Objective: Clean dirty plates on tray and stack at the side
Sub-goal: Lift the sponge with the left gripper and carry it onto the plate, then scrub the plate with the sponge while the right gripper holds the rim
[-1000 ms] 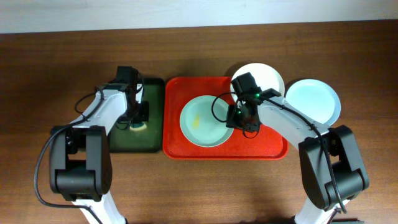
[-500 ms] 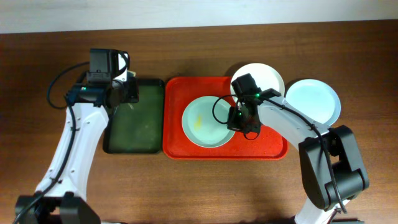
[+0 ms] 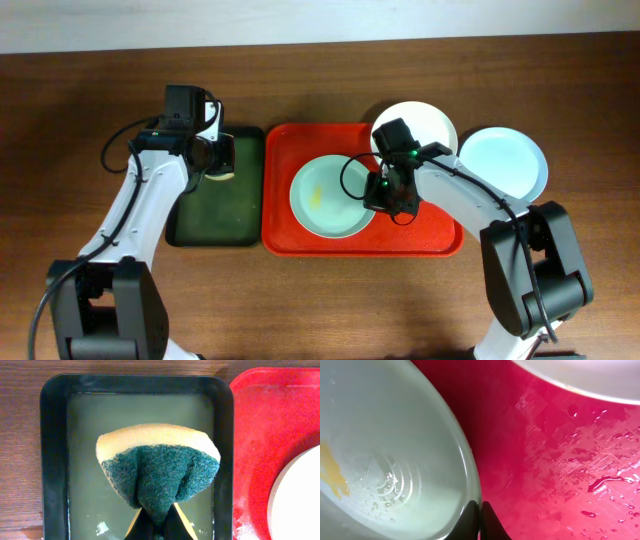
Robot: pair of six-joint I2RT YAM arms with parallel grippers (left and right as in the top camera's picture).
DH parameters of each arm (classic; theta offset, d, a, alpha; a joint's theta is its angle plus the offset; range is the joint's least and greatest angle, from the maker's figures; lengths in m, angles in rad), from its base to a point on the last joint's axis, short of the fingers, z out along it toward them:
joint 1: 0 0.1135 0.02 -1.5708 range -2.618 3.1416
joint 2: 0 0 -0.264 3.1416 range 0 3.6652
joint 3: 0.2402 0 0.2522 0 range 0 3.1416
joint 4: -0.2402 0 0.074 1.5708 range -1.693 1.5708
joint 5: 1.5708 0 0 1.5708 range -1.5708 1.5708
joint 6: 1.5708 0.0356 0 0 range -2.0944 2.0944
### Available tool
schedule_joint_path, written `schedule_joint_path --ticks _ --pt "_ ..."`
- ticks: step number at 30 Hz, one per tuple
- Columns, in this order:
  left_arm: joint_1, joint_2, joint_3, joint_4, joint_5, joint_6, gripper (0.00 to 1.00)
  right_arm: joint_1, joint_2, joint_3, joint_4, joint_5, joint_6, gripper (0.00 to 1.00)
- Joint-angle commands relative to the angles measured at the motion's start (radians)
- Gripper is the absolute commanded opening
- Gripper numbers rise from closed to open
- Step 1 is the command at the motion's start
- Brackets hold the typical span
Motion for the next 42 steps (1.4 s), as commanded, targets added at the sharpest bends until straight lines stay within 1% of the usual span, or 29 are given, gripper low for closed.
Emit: schedule_joint_path --ticks 1,7,13,17,19,21,22,24,26,28,29,31,32,33,37,42 --pt "-0.003 -0.003 -0.003 0.002 0.022 -0.007 0.0 0.006 0.002 -0.001 0.003 -0.018 0.0 0.04" --pt "-0.003 0.008 -0.032 -0.002 0.022 -0.007 0.0 0.005 0.002 -0.001 0.004 -0.023 0.0 0.04" --pt "-0.003 0.064 -0.055 0.017 0.021 -0.007 0.0 0.006 0.002 -0.001 0.003 -0.037 0.0 0.04" --pt "-0.006 0.085 -0.052 -0.005 -0.035 -0.007 0.0 0.005 0.002 -0.001 0.003 -0.066 0.0 0.04" --pt "-0.018 0.085 -0.004 -0.074 -0.103 -0.017 0.0 0.005 0.002 -0.001 0.005 -0.084 0.002 0.04" --pt "-0.037 0.085 0.069 -0.136 -0.141 -0.033 0.0 0.006 0.002 -0.001 0.011 -0.087 0.017 0.04" --pt "-0.054 0.085 0.117 -0.155 -0.153 -0.033 0.0 0.006 0.002 -0.001 0.011 -0.087 0.034 0.04" --pt "-0.098 0.085 0.16 -0.138 -0.208 -0.033 0.0 0.006 0.002 -0.001 0.011 -0.089 0.038 0.04" --pt "-0.149 0.087 0.161 -0.125 -0.177 -0.034 0.0 0.006 0.002 -0.001 0.011 -0.106 0.038 0.04" --pt "-0.207 0.087 0.161 -0.126 -0.129 -0.074 0.0 0.006 0.002 -0.001 0.011 -0.106 0.038 0.04" --pt "-0.225 0.087 0.161 -0.126 -0.097 -0.093 0.0 0.006 0.002 -0.001 0.011 -0.106 0.038 0.04" --pt "-0.269 0.087 0.161 -0.128 0.031 -0.14 0.0 0.006 0.002 -0.001 0.011 -0.106 0.038 0.04" --pt "-0.28 0.09 0.161 -0.129 0.046 -0.164 0.0 0.006 0.002 -0.001 0.011 -0.107 0.038 0.04" --pt "-0.298 0.098 0.161 -0.129 0.048 -0.198 0.0 0.006 0.002 -0.001 0.011 -0.107 0.038 0.04" --pt "-0.327 0.146 0.161 -0.129 0.048 -0.197 0.0 0.006 0.002 -0.002 0.019 -0.129 0.061 0.04" --pt "-0.331 0.188 0.161 -0.129 0.056 -0.197 0.0 0.026 0.002 -0.002 0.034 -0.128 0.064 0.04"
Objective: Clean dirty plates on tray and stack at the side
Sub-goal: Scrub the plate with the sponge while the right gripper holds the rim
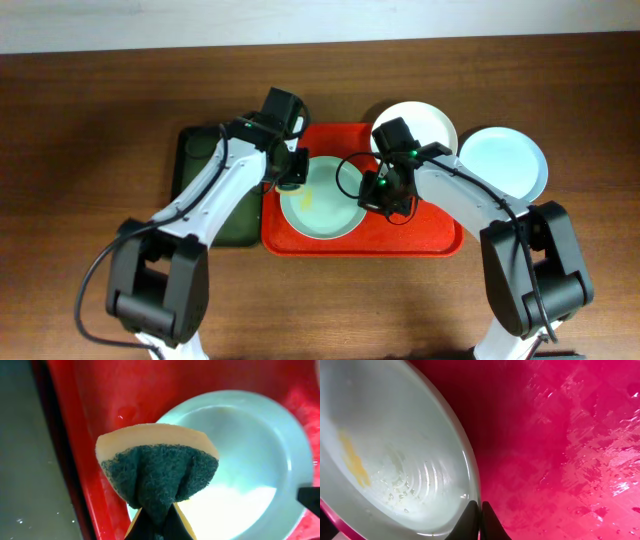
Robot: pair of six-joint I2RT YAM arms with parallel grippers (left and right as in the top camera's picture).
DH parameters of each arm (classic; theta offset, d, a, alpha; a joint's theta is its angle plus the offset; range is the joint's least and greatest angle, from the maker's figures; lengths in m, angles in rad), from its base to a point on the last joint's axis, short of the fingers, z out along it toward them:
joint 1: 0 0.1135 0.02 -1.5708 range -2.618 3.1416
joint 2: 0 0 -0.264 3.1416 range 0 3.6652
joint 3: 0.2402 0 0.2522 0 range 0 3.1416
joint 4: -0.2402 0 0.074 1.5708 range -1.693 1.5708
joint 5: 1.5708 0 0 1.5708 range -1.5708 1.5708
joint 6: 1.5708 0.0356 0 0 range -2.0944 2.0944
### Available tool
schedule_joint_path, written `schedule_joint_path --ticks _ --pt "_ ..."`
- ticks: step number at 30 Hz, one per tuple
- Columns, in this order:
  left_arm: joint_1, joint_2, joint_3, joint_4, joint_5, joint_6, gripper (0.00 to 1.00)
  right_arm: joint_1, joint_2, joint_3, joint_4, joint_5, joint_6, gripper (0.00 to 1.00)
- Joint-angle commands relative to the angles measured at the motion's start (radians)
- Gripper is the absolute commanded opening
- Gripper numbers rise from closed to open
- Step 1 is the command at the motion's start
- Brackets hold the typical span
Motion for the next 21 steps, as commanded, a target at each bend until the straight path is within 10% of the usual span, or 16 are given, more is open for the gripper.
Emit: schedule_joint_path --ticks 1,21 --pt "-0.002 0.018 0.012 -0.001 0.023 -0.016 0.0 0.031 0.002 -0.002 0.014 -0.012 0.009 0.04" --pt "-0.002 0.09 0.012 -0.02 0.022 -0.016 0.0 0.053 0.002 -0.004 0.048 0.075 0.02 0.18"
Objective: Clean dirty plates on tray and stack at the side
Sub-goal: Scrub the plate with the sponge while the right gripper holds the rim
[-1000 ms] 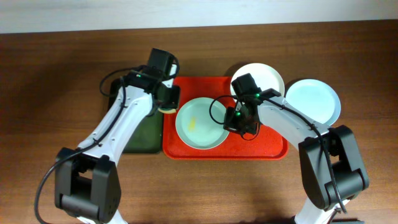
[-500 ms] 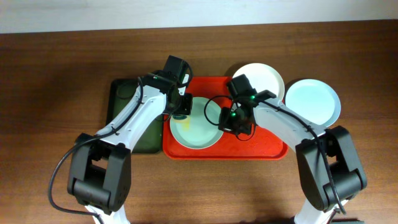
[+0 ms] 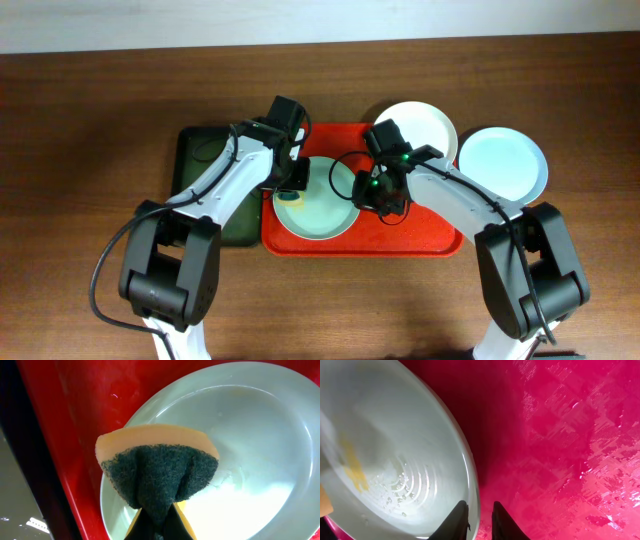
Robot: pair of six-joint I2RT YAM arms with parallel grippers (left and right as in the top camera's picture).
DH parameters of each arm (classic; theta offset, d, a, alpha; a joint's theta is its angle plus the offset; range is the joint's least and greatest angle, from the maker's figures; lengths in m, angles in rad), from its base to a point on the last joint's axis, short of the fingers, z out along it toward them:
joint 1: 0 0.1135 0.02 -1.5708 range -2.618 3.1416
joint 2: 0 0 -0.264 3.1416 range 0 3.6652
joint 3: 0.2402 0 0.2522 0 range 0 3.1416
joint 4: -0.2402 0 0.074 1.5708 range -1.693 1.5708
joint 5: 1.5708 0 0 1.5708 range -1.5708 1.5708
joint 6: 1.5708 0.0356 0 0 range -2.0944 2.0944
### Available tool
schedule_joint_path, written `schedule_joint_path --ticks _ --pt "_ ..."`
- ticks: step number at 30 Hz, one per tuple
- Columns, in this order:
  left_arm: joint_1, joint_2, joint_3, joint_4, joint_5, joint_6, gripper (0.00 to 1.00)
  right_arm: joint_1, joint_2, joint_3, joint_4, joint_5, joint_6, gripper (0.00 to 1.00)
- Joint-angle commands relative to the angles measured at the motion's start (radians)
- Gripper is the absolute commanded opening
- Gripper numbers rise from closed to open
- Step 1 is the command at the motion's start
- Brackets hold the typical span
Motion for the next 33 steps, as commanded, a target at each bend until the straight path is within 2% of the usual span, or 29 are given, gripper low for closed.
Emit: schedule_joint_path --ticks 1,7,8,9,10,15,28,30,31,33 --pt "-0.002 0.007 0.011 -0.002 0.011 -0.013 0.0 0.014 0.003 -0.004 0.006 0.043 0.001 0.18" --pt "-0.002 0.007 0.011 -0.002 0.011 -0.013 0.0 0.018 0.029 -0.004 0.018 0.05 0.001 0.18" --pt "-0.002 0.007 0.011 -0.002 0.011 -0.013 0.0 0.018 0.04 -0.004 0.02 0.048 0.001 0.17" --pt "-0.002 0.007 0.011 -0.002 0.011 -0.013 0.0 0.018 0.051 -0.004 0.021 0.049 0.001 0.06" --pt "-0.002 0.007 0.011 -0.002 0.011 -0.013 0.0 0.017 0.052 -0.004 0.021 0.046 0.001 0.04" --pt "-0.002 0.007 0.011 -0.002 0.011 -0.013 0.0 0.017 0.05 -0.002 0.024 0.03 0.0 0.04" --pt "-0.002 0.007 0.011 -0.001 0.01 -0.013 0.0 0.015 0.05 0.051 -0.018 -0.025 -0.021 0.21" --pt "-0.002 0.007 0.011 -0.002 0.01 -0.013 0.0 0.015 0.05 0.052 -0.024 -0.006 -0.023 0.13" --pt "-0.002 0.007 0.011 -0.002 0.01 -0.013 0.0 0.015 0.05 0.052 -0.027 -0.005 -0.023 0.04" --pt "-0.002 0.007 0.011 -0.001 0.01 -0.013 0.0 0.015 0.05 0.052 -0.029 -0.006 -0.022 0.04"
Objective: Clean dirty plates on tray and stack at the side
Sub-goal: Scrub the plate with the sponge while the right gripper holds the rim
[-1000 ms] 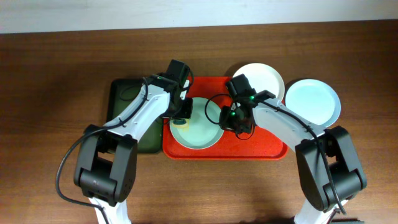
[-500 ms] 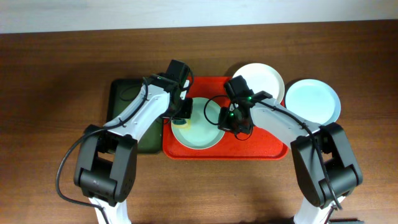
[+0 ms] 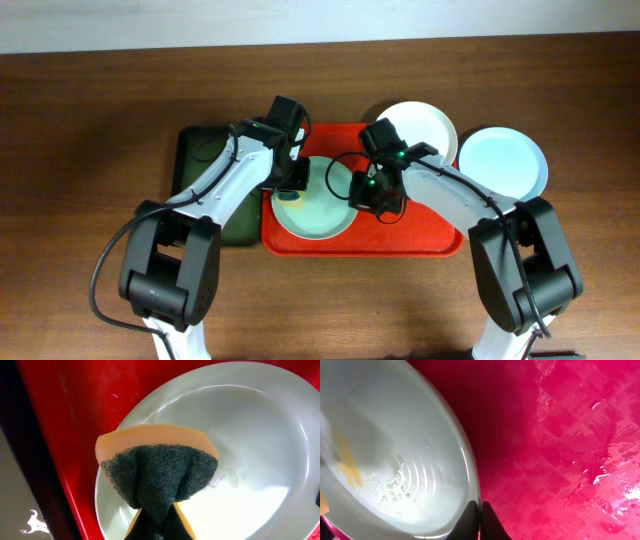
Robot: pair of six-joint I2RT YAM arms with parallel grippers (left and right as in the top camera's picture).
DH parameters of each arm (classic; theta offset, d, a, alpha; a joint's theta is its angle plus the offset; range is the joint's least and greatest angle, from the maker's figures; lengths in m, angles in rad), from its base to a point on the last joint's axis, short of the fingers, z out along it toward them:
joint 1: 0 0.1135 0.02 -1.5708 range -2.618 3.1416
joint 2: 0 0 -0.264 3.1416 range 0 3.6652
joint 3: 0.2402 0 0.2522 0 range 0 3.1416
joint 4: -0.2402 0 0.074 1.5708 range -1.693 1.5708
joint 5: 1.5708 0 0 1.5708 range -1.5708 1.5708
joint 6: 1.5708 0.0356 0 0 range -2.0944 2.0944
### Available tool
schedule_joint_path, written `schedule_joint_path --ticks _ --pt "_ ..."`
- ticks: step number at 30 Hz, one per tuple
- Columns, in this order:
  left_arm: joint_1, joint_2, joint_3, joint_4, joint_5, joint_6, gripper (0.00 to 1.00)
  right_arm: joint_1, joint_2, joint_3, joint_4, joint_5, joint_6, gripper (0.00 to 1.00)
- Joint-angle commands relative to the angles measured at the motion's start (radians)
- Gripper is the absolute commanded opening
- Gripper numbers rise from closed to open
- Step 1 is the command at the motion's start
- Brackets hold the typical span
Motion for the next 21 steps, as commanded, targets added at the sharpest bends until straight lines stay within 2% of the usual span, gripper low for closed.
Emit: schedule_joint_path --ticks 1,5,7,8,9,11,18,21 --pt "-0.002 0.007 0.011 -0.001 0.01 -0.014 0.0 0.007 0.016 0.02 -0.004 0.009 -0.002 0.04" --pt "-0.002 0.007 0.01 -0.002 -0.032 -0.014 0.0 0.007 0.016 0.02 -0.004 0.009 -0.002 0.06" --pt "-0.002 0.007 0.01 -0.001 -0.034 -0.014 0.0 0.008 0.017 0.02 -0.004 0.012 -0.002 0.18" --pt "-0.002 0.007 0.01 -0.001 -0.034 -0.014 0.0 0.008 0.017 0.018 -0.004 0.026 -0.002 0.18" --pt "-0.002 0.007 0.01 -0.001 -0.034 -0.014 0.0 0.008 0.017 0.015 -0.004 0.04 -0.002 0.17" --pt "-0.002 0.007 0.01 -0.001 -0.034 -0.014 0.0 0.008 0.017 0.009 -0.004 0.043 -0.002 0.07" --pt "-0.002 0.007 0.01 -0.001 -0.034 -0.014 0.0 0.008 0.017 -0.001 0.008 0.051 -0.002 0.07" --pt "-0.002 0.007 0.01 -0.001 -0.034 -0.014 0.0 0.008 0.017 -0.001 0.008 0.05 -0.002 0.04"
